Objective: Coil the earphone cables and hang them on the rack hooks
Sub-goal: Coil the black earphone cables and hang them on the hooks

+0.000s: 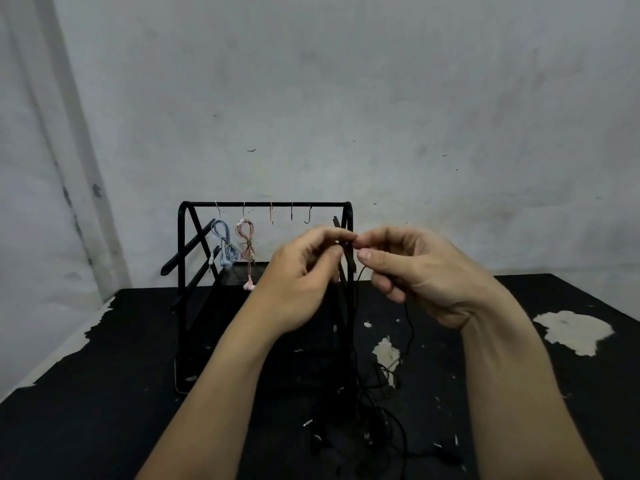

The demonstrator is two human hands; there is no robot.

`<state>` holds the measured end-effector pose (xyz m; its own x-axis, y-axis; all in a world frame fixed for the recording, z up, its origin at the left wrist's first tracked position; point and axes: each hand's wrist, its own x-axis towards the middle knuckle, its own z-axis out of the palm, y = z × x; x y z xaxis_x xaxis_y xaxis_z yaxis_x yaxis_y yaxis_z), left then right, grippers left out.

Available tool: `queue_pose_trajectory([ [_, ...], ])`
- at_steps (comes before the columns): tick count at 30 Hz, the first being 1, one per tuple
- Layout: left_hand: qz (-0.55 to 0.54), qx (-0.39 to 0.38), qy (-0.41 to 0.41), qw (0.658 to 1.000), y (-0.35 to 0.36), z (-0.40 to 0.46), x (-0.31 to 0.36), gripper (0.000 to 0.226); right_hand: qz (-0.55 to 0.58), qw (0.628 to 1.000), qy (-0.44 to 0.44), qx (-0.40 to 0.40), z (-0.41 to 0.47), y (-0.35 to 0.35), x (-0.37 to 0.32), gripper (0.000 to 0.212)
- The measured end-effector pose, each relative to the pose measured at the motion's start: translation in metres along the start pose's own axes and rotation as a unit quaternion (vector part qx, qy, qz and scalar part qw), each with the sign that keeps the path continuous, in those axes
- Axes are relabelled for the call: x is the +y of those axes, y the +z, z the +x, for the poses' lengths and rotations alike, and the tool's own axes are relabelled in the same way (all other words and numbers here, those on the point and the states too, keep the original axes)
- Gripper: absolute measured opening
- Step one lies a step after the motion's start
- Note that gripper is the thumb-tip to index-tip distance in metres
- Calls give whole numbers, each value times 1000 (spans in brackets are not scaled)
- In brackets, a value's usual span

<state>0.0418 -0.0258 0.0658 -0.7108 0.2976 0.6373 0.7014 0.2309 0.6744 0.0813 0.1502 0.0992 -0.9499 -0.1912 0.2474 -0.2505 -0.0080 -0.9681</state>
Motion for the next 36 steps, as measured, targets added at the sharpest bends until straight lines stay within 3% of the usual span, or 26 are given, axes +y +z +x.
queue_pose_trajectory([
  [3, -96, 56, -61, 992, -11, 1, 3, 26, -32, 999, 13, -28, -6, -9, -2, 31],
  [5, -185, 42, -84, 978, -16, 1, 7, 18, -3, 1000, -11, -25, -6, -10, -4, 36],
  [9, -71, -111, -103, 986, -6, -3, 0, 47, 74, 995, -72, 15, -1, 1, -4, 25],
  [12, -41, -143, -101, 984, -2, -5, -1, 23, 92, 992, -86, 24, 1, 4, -4, 31],
  [13, -59, -118, -108, 985, -3, -4, 2, 15, 91, 992, -88, 26, 1, 2, -3, 32],
  [15, -184, -46, -141, 972, -8, -2, 6, 20, 79, 993, -82, 26, 0, -2, -4, 31],
  [18, -380, 58, -160, 909, -23, 1, 15, 22, 9, 999, -37, -5, -5, -13, -4, 30],
  [21, -433, 149, -118, 881, -40, 4, 14, 22, -117, 991, 11, -67, -9, -30, -3, 33],
  [24, -452, 194, -64, 868, -51, 4, 12, 23, -263, 958, 32, -112, -16, -40, -5, 42],
  [26, -459, 221, -35, 860, -57, 3, 12, 23, -262, 962, 34, -77, -17, -41, -7, 41],
  [28, -438, 231, -5, 869, -61, 3, 12, 22, -181, 983, 20, 10, -15, -39, -9, 37],
  [31, -379, 233, 28, 895, -61, 2, 11, 20, -181, 969, -74, 150, -9, -41, -7, 32],
  [36, -322, 270, -2, 907, -59, 3, 10, 17, -178, 949, -161, 203, -3, -43, -5, 13],
])
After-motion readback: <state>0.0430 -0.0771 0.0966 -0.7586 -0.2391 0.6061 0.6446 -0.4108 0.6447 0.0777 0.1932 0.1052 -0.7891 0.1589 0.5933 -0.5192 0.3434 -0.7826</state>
